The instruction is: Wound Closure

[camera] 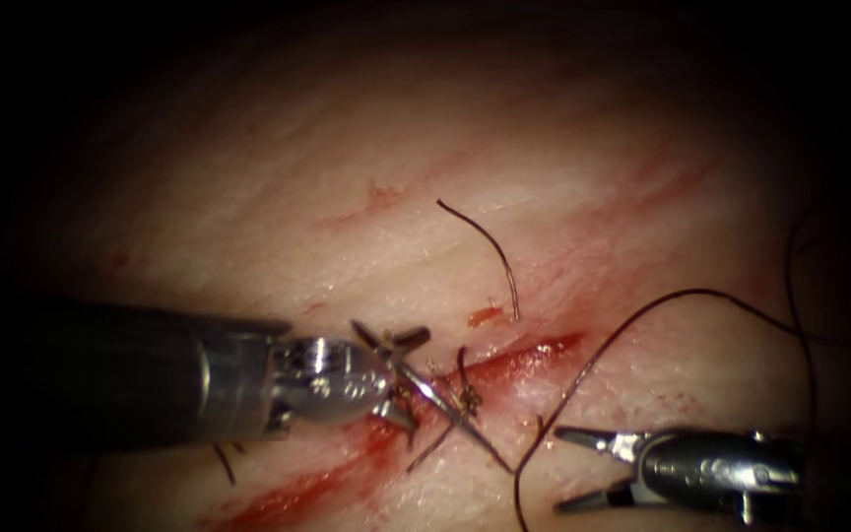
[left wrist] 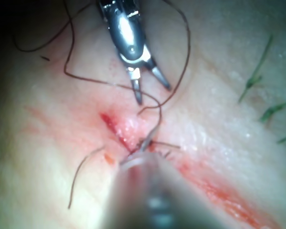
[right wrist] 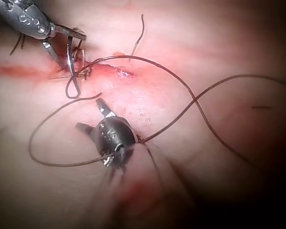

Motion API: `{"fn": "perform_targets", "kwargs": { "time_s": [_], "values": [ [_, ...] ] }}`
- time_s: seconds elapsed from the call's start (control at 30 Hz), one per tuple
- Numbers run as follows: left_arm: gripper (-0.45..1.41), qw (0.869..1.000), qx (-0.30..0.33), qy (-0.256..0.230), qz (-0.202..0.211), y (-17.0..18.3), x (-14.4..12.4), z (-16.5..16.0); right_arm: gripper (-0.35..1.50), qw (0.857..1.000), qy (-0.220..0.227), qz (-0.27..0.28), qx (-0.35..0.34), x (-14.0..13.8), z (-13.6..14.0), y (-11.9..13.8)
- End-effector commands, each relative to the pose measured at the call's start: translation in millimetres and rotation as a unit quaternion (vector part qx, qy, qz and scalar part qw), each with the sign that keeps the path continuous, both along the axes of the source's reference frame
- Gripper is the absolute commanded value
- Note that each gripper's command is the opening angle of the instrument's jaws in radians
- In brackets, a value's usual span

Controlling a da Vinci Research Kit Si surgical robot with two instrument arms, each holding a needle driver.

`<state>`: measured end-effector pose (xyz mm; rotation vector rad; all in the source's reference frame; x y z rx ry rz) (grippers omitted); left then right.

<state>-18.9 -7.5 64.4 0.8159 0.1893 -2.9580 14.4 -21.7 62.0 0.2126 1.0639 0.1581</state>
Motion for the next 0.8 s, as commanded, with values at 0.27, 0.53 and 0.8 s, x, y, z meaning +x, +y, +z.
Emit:
{"fn": "perform_targets", "kwargs": {
  "time_s": [0.27,0.53,0.8],
  "values": [
    [-0.45,1.0,-0.001,0.01,-0.003,1.2,-0.5,1.2,1.48,1.0,0.002,0.002,0.003,0.8,0.4,-0.7],
    [-0.45,0.998,0.01,0.0,-0.061,7.4,2.1,-3.6,1.48,1.0,0.003,0.004,0.003,1.0,0.4,-0.8],
    [-0.45,0.993,0.005,0.005,-0.116,18.9,4.1,-5.1,1.48,1.0,0.005,0.002,0.004,1.3,0.2,-1.0]
  ]
}}
